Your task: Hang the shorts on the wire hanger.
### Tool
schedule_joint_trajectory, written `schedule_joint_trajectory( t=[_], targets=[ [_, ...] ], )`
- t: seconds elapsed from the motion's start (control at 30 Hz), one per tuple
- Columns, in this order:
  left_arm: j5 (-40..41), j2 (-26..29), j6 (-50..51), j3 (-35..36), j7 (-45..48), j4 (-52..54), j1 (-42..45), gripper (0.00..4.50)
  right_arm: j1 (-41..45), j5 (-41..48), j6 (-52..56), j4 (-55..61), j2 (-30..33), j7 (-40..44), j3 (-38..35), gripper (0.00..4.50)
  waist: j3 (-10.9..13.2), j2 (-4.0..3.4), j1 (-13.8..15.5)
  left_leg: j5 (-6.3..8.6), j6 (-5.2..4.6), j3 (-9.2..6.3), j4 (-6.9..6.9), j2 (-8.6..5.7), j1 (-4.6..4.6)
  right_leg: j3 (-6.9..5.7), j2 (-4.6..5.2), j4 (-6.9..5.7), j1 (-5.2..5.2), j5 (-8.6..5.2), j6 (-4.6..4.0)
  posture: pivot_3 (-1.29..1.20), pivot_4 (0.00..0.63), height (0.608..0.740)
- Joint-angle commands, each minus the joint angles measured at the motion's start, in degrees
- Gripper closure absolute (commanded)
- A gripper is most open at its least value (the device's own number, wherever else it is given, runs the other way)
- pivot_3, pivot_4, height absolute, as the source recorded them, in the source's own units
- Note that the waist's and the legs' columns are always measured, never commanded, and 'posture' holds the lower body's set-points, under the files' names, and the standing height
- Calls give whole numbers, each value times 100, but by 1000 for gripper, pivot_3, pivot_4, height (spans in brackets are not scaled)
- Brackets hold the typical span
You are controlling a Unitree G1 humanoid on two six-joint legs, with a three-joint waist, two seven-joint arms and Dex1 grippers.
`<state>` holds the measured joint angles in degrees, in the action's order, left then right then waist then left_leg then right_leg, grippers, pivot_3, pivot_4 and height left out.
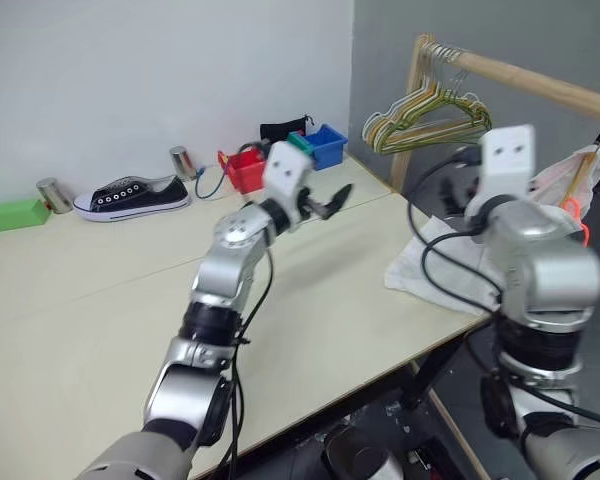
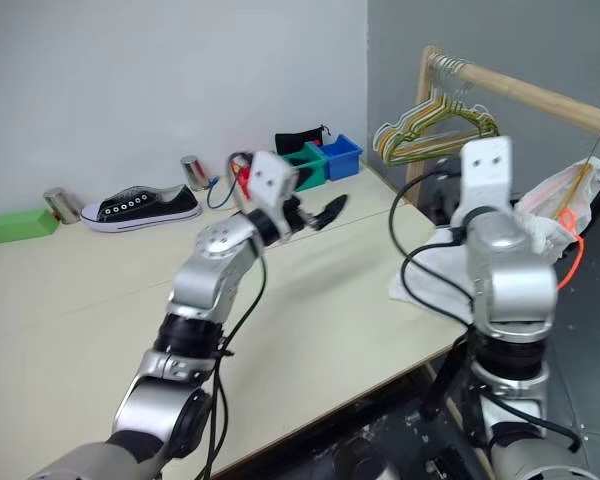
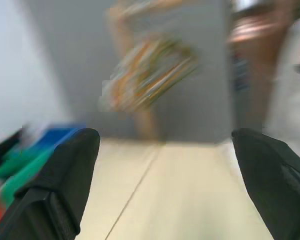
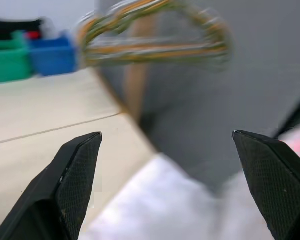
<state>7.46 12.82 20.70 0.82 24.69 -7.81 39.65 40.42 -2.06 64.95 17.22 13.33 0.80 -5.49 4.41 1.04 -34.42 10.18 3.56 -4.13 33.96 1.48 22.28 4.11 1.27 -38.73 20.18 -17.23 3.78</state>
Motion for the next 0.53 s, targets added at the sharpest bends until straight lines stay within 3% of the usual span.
schedule_joint_trajectory(
  t=[0.03,0.27,0.43,0.53],
  targets=[
    [-188,139,568,431,-787,1086,-564,0,18,89,-1515,-702,-279,128,289,78,0,2,221,0,0,-1,0,2,2,0,-1,0,2,0,0,-254,0,740],
    [-295,-105,1356,720,-1683,2390,-1962,0,109,155,-3032,-2516,-873,210,501,78,-3,9,1284,0,0,-23,1,3,16,-9,-11,-2,7,0,-2,-91,0,740],
    [-296,-330,1475,841,-2078,2728,-2538,0,29,177,-3489,-3150,-1095,134,461,78,-5,11,2119,-1,2,-35,10,-7,53,-5,-13,1,28,0,-4,-54,0,740],
    [-297,-331,1440,877,-2148,2680,-2623,0,-51,161,-3580,-3224,-1145,118,466,78,-6,12,2363,-1,3,-36,13,-12,62,-3,-13,3,32,1,-5,-51,0,740]
  ],
)
